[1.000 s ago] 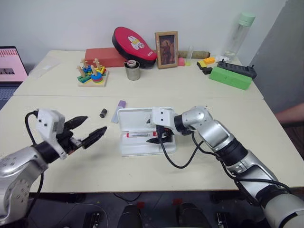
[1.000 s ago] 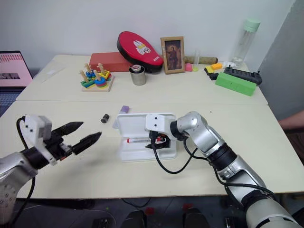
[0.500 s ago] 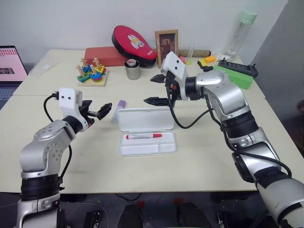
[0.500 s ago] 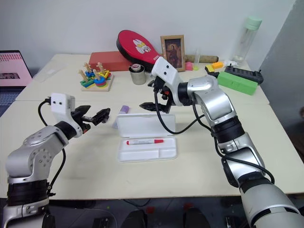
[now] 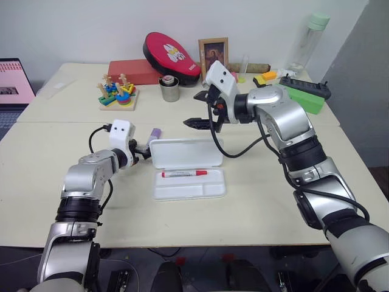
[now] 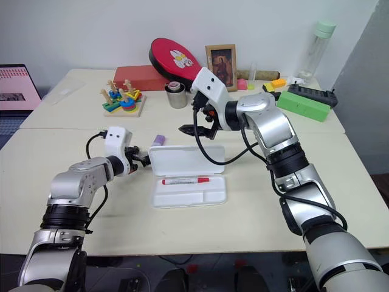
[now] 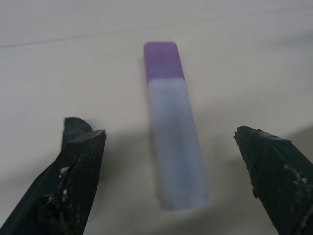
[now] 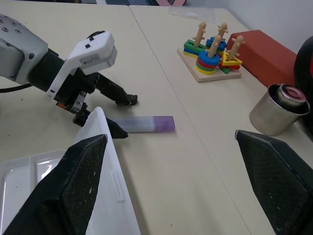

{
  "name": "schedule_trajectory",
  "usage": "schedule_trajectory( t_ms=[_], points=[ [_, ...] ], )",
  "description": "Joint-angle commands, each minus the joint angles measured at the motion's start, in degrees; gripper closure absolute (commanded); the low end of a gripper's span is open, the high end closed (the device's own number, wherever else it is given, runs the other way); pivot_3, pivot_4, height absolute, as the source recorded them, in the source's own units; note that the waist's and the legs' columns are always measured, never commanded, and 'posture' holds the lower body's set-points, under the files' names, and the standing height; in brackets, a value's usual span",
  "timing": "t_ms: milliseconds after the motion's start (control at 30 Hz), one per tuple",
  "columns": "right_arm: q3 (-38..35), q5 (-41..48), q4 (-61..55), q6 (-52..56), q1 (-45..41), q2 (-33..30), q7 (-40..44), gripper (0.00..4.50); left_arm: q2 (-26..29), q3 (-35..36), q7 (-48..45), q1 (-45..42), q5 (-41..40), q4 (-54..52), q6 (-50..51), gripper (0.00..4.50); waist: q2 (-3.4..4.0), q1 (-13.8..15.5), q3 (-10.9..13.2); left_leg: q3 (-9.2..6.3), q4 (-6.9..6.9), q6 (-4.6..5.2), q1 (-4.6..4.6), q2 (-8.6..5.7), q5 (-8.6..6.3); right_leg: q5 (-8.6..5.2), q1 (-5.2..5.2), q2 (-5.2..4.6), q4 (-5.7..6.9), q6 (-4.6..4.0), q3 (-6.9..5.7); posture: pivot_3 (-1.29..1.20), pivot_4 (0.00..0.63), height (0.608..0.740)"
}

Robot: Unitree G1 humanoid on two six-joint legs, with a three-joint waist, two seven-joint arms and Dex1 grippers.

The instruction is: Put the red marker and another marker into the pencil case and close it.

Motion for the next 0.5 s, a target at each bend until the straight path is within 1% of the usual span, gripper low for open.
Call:
schedule_trajectory(
  t_ms=[33,233,267,300,400,433,500],
  points=[
    [-1.3,1.1,-3.7,0.3,-0.4,-0.8,0.5,0.06,-0.5,-1.5,-1.6,-1.8,2.5,1.7,-2.2,0.0,0.0,0.0,0.0,0.0,0.0,0.0,0.0,0.0,0.0,0.0,0.0,0.0,0.0,0.0,0.0,0.0,0.15,0.74],
    [-1.3,1.1,-4.7,0.8,0.0,-0.9,0.4,0.06,-1.8,-2.5,-1.7,-2.8,5.3,4.3,-3.8,0.0,0.0,0.1,0.0,0.0,0.02,0.0,0.02,0.0,0.0,0.0,0.03,0.0,0.03,0.0,-0.01,0.0,0.15,0.74],
    [-1.3,1.2,-4.9,0.8,0.1,-0.9,0.4,0.0,-2.0,-2.3,-1.8,-2.8,5.5,4.5,-3.9,0.37,0.01,0.1,0.0,0.0,0.03,0.0,0.02,0.0,0.0,0.0,0.04,0.0,0.04,0.0,-0.01,0.0,0.15,0.74],
    [-1.3,1.2,-4.9,0.9,0.1,-0.9,0.4,0.0,-2.1,-2.3,-1.9,-2.8,5.7,4.5,-4.0,0.42,0.01,0.1,0.0,0.0,0.04,0.0,0.02,0.0,0.01,0.0,0.04,0.0,0.05,0.0,-0.01,0.0,0.15,0.74],
    [-1.3,1.4,-5.1,0.8,0.2,-1.2,0.8,0.0,-2.3,-2.0,-2.2,-2.9,6.1,4.8,-4.4,1.04,0.01,0.1,0.0,0.0,0.05,-0.01,0.02,0.0,0.01,0.0,0.04,0.0,0.07,0.0,-0.01,0.0,0.15,0.74],
    [-1.3,1.6,-5.3,0.9,0.3,-1.3,1.0,0.0,-2.4,-1.9,-2.3,-2.8,6.2,4.8,-4.4,1.34,0.01,0.1,0.0,0.0,0.05,-0.01,0.02,0.0,0.01,0.0,0.04,-0.01,0.07,0.0,-0.01,0.0,0.15,0.74],
    [-1.4,1.9,-5.6,1.0,0.4,-1.4,1.3,0.0,-2.4,-1.7,-2.4,-2.7,6.3,4.7,-4.5,1.65,0.01,0.1,0.0,0.0,0.05,0.0,0.02,0.0,0.01,0.0,0.04,-0.01,0.06,0.0,-0.01,0.0,0.15,0.74]
  ],
)
